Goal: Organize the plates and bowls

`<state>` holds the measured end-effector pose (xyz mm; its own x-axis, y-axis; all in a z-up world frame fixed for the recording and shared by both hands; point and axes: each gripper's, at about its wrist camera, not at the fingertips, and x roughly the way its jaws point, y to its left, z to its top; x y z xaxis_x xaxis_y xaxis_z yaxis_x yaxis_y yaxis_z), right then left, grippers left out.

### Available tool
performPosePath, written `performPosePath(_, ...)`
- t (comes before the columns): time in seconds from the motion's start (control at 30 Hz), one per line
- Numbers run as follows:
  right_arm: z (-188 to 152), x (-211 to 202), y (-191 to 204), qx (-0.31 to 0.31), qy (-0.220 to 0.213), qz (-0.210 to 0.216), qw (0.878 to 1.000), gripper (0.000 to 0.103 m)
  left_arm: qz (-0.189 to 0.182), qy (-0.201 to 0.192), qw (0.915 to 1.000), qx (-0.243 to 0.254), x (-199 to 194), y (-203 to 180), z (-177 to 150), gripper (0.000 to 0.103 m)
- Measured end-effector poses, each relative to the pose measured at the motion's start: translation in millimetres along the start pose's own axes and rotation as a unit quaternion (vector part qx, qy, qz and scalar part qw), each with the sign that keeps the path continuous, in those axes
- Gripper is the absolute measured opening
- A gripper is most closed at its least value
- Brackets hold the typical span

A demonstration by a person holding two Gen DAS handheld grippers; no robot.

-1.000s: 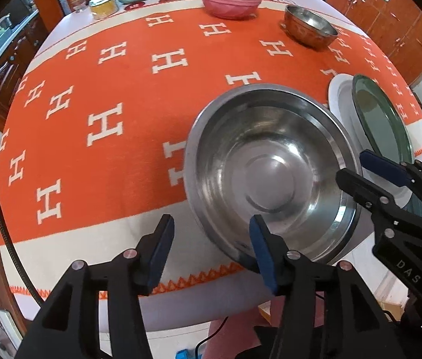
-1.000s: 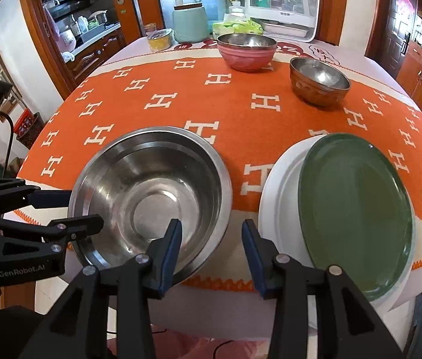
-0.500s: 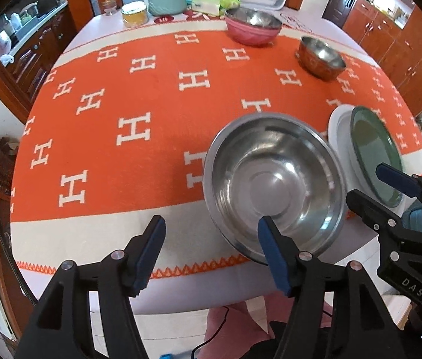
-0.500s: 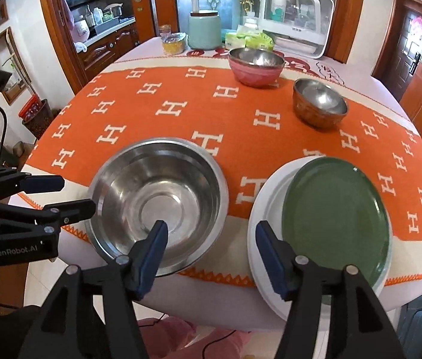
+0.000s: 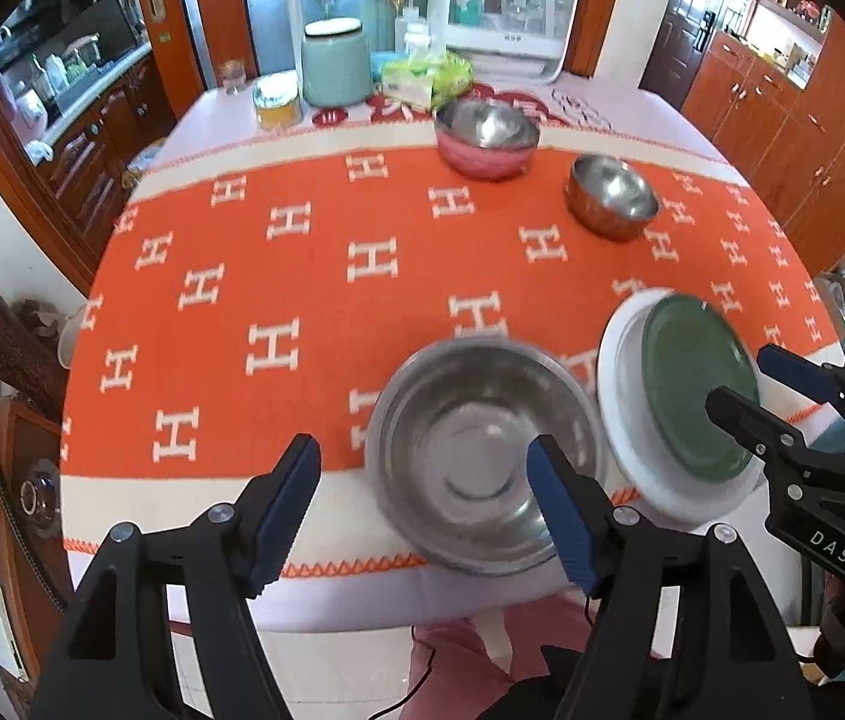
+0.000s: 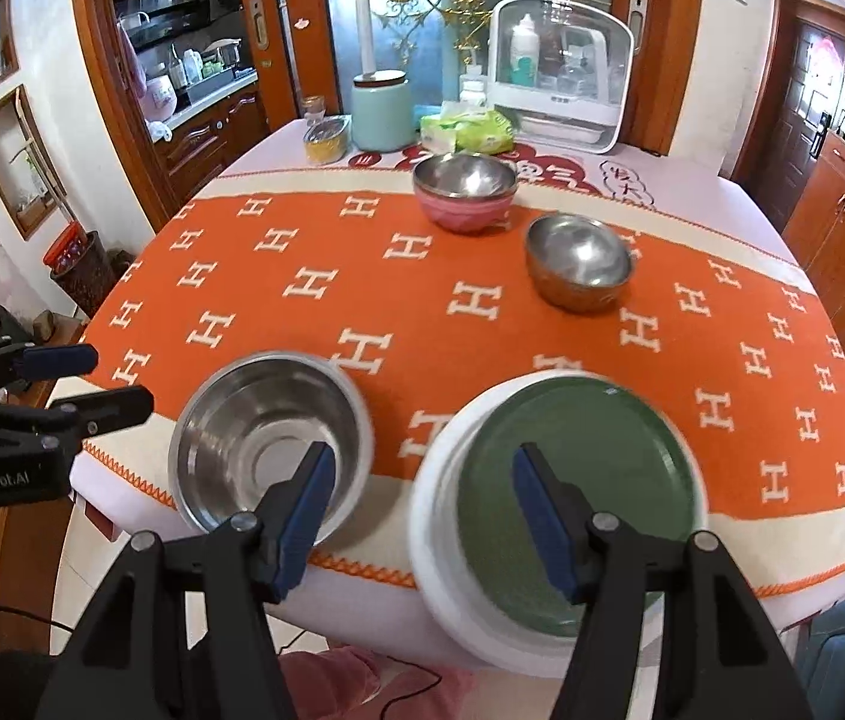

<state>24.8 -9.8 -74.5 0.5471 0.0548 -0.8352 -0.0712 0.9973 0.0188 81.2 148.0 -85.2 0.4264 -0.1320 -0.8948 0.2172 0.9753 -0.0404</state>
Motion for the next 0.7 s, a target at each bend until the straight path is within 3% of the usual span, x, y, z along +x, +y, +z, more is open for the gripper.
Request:
performPosePath(0.37,47.3,-26.0,-58.9,-0.05,-0.029,0.01,0.998,0.069,0.008,-0.032,0.9993,-0.017,-32.1,-50.9,44.8,0.077)
performPosePath(0.47,63.6,-32.4,-71.4,-0.071,-0.038,0.011,0.997,0.079,0.013,-0.034,0.9992,-0.017,-38.7,-65.4,58.9,0.078)
performPosePath(0.7,102.1,-41.4,-98.2,-0.111,-0.044,0.036,0.992,0.085,0.025,-0.042,0.9982,-0.036,-48.6,-88.2,97.6,0.079)
